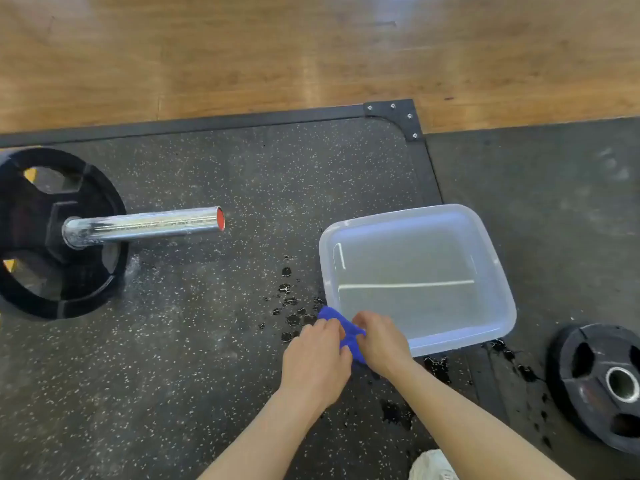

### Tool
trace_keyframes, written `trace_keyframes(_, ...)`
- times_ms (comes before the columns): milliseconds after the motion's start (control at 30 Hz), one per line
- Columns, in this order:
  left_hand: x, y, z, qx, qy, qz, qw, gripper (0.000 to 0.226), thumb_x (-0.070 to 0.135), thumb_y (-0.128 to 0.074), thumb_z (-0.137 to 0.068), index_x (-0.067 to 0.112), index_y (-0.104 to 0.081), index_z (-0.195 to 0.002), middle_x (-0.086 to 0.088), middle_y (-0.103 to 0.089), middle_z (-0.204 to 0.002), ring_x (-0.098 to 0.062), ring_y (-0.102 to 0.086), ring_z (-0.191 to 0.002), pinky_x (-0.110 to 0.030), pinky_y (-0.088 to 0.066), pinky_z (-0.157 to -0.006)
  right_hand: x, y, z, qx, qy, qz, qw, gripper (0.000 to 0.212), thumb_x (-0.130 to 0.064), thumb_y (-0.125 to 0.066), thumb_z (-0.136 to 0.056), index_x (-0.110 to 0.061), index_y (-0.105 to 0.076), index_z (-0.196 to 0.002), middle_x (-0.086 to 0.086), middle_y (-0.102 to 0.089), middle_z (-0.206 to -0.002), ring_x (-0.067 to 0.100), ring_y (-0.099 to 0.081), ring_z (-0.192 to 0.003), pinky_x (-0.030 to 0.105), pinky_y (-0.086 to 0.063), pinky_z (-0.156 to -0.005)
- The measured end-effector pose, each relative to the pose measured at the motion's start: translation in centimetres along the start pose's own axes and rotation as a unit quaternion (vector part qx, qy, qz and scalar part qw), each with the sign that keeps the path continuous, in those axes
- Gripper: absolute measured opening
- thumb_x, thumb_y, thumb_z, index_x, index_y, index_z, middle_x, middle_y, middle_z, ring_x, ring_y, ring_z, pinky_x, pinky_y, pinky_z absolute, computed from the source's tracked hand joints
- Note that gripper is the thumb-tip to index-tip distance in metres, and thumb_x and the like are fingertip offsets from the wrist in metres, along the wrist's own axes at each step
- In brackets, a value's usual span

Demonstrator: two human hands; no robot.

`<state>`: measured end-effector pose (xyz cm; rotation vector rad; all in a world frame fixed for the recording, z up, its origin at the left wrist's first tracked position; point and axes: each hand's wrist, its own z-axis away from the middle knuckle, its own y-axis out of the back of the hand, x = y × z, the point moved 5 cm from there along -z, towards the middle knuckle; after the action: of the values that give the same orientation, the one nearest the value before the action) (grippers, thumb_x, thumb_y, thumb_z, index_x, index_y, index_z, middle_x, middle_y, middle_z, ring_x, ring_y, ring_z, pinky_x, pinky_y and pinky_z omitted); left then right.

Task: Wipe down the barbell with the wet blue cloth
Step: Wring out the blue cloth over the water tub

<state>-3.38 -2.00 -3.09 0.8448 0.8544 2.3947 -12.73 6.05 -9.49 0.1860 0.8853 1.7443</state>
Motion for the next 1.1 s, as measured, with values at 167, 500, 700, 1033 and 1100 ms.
trace_keyframes(167, -2.4, -2.0, -0.8, 0.000, 0.020, 0.035, 0.999, 0.029, 0.029, -0.044, -0.104, 0.024, -0.053, -0.131, 0.009, -0.055, -0.134, -0.014, -0.050, -0.123, -0.034, -0.046, -0.097, 0.0, -1.8, -2.0, -0.032, 0.031, 0.016, 0.999, 0.063, 0.000, -0.042, -0.100, -0.019, -0.026, -0.158, 0.012, -0.047, -0.147, 0.030, -0.038, -0.136, 0.037, -0.036, -0.108)
trace_keyframes(500, -4.5, -2.2, 1.8, -0.004, 0.041, 0.068, 0.997, 0.026, 0.031, -0.044, -0.105, 0.027, -0.053, -0.129, 0.012, -0.055, -0.129, -0.012, -0.050, -0.120, -0.034, -0.045, -0.099, -0.1, -1.7, -1.5, -0.008, 0.007, 0.076, 0.997, 0.021, -0.008, -0.050, -0.092, -0.016, -0.053, -0.073, 0.007, -0.056, -0.080, 0.032, -0.046, -0.095, 0.036, -0.033, -0.077)
trace_keyframes(700, -3.4, 0.1, 5.4, 0.009, 0.049, 0.157, 0.986, 0.025, 0.029, -0.049, -0.104, 0.026, -0.055, -0.128, 0.013, -0.057, -0.128, -0.007, -0.051, -0.120, -0.029, -0.044, -0.099, 0.0, 1.8, 3.8, -0.034, 0.003, -0.174, 0.984, 0.033, -0.006, -0.057, -0.092, -0.014, -0.039, -0.065, 0.008, -0.033, -0.064, 0.025, -0.034, -0.063, 0.036, -0.026, -0.058)
trace_keyframes(1033, 3.6, 7.9, 13.9, -0.012, 0.045, 0.458, 0.888, 0.016, 0.053, -0.057, -0.095, 0.039, -0.064, -0.095, 0.026, -0.062, -0.095, 0.008, -0.057, -0.092, -0.008, -0.038, -0.075, -3.9, 13.2, 16.9, -0.091, 0.062, -0.484, 0.868, 0.027, -0.020, -0.058, -0.101, -0.016, -0.066, -0.127, 0.008, -0.075, -0.112, 0.021, -0.071, -0.102, 0.028, -0.051, -0.084)
trace_keyframes(1100, 4.8, 9.8, 15.4, 0.034, 0.013, 0.486, 0.873, 0.012, 0.044, -0.067, -0.094, 0.033, -0.071, -0.097, 0.019, -0.069, -0.090, -0.001, -0.062, -0.086, -0.011, -0.043, -0.074, -5.0, 15.2, 19.2, -0.114, 0.086, -0.496, 0.856, 0.029, -0.016, -0.060, -0.098, -0.016, -0.065, -0.127, 0.009, -0.075, -0.113, 0.018, -0.071, -0.099, 0.026, -0.051, -0.083)
